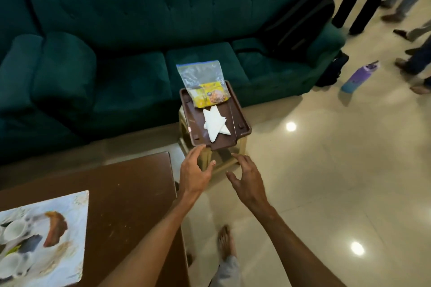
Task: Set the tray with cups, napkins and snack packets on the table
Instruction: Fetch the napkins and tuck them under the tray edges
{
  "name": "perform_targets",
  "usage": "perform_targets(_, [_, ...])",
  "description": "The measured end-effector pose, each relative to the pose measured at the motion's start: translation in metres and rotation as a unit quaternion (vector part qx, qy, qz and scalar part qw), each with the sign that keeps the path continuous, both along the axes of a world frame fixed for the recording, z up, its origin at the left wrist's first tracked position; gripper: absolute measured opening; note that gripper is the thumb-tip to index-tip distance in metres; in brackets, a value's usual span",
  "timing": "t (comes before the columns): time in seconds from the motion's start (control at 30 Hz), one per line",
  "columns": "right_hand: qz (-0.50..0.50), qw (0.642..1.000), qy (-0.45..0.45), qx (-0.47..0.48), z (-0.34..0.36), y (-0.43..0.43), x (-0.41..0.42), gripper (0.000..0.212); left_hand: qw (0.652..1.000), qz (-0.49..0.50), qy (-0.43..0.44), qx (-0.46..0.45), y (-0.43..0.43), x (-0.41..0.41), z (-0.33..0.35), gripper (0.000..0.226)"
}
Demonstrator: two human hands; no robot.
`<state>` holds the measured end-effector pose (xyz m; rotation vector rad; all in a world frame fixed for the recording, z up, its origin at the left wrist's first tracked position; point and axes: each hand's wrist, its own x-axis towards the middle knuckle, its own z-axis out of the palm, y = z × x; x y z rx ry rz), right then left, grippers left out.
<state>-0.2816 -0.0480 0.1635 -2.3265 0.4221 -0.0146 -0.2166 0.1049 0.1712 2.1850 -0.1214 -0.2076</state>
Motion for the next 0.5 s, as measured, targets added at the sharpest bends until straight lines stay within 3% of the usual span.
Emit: perform_targets(0.5, [-0.014,0.993,0.097,0.072,-0.107,-0.086,0.259,0.051,0.986,0.094,0.137,0.02,-0.087,0.209,-0.119,0.056])
